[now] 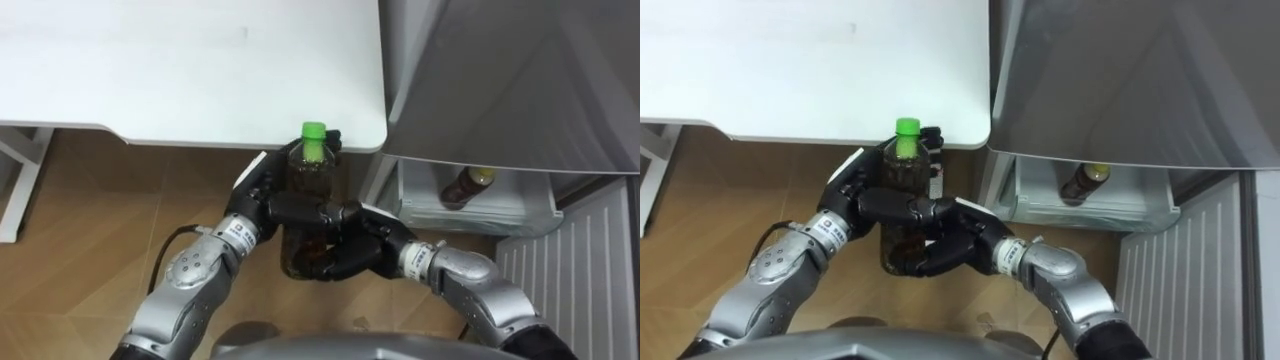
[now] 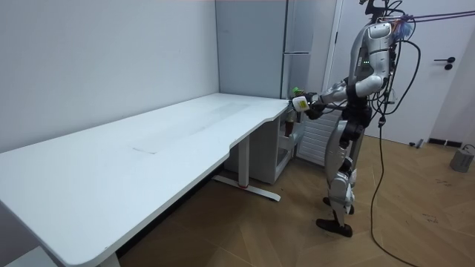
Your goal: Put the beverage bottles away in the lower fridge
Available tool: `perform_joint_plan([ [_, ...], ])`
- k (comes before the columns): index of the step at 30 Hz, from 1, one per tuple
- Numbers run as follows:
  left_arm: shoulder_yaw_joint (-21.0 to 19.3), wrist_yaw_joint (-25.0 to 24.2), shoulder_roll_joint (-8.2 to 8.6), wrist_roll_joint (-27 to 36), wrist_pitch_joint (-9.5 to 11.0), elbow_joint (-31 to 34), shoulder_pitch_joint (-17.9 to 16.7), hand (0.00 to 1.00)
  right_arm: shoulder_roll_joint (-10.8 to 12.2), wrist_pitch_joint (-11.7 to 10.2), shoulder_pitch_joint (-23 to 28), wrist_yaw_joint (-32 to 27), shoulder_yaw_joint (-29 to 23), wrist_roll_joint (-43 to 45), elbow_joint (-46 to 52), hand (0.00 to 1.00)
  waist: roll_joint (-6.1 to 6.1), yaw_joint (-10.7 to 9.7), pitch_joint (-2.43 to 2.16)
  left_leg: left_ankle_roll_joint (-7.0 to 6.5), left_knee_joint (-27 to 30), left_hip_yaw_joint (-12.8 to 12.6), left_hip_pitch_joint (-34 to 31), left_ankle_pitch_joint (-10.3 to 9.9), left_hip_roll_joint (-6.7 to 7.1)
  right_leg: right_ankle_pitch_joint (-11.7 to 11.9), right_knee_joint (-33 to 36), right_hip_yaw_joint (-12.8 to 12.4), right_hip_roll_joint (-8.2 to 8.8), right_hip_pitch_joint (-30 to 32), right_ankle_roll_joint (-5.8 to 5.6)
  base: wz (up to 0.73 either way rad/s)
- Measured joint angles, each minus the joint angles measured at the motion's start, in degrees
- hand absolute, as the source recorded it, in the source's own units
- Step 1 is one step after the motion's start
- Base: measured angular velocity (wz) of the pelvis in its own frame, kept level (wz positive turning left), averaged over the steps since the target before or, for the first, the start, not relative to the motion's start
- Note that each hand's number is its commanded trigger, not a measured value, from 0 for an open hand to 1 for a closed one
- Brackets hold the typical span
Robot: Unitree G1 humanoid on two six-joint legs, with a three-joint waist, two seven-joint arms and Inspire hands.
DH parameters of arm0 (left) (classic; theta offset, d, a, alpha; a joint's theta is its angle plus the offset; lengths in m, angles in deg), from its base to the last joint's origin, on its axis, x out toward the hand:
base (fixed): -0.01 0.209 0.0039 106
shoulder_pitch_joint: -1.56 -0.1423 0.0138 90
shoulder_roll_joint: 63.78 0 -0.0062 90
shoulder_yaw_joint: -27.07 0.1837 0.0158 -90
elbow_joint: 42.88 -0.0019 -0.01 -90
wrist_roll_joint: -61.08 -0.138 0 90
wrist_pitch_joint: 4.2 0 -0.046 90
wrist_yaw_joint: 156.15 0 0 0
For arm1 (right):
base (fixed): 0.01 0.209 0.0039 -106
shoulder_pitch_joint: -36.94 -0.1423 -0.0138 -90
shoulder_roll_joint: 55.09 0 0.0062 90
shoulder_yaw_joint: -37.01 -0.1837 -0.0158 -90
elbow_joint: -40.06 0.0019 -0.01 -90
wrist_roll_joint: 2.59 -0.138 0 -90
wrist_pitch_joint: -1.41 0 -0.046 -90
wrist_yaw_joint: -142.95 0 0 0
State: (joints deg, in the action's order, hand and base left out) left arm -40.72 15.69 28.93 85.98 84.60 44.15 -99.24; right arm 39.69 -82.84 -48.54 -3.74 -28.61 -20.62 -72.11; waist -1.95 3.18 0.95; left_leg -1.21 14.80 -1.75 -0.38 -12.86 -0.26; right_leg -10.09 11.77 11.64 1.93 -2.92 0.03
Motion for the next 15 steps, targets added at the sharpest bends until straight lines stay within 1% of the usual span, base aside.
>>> perform_joint_plan([
  [2, 0.10, 0.00, -0.22, -0.91, 0.00, 0.60, -0.01, 0.00, -0.29, 0.00, 0.01, -0.02, 0.44, 0.10, 0.00, 1.00, 0.49, -0.05, 0.06, 0.00, -0.02, -0.04, 0.05, 0.00, 0.01, 0.00, 0.00, -0.05, -0.01, -0.02, 0.00, 0.00],
  [4, 0.20, 0.00, -0.24, -0.93, 0.00, 0.89, -0.01, 0.00, -0.75, 0.00, 0.01, 0.06, 1.22, 0.10, 0.00, 1.00, 0.65, -0.12, 0.03, 0.00, -0.04, -0.04, 0.15, 0.00, 0.03, 0.00, 0.01, -0.07, -0.02, -0.08, 0.01, 0.00],
  [8, 0.25, 0.01, -0.56, -0.96, 0.01, 1.88, -0.04, 0.00, -1.09, -0.02, 0.00, 0.28, 1.32, 0.10, 0.01, 1.00, 0.86, -0.10, 0.19, 0.01, -0.30, -0.12, 1.02, 0.01, 0.06, 0.00, -0.05, -0.26, -0.05, -0.89, 0.01, 0.00],
  [15, 0.21, 0.09, -0.76, -2.22, 0.02, 2.14, 0.00, 0.00, -2.16, -0.06, 0.02, 0.61, 1.34, 0.02, 0.00, 1.00, 1.02, 0.00, 0.30, 0.01, -0.26, -0.26, 1.16, 0.00, 0.04, 0.01, -0.07, -0.27, -0.08, -0.91, 0.01, -0.01],
])
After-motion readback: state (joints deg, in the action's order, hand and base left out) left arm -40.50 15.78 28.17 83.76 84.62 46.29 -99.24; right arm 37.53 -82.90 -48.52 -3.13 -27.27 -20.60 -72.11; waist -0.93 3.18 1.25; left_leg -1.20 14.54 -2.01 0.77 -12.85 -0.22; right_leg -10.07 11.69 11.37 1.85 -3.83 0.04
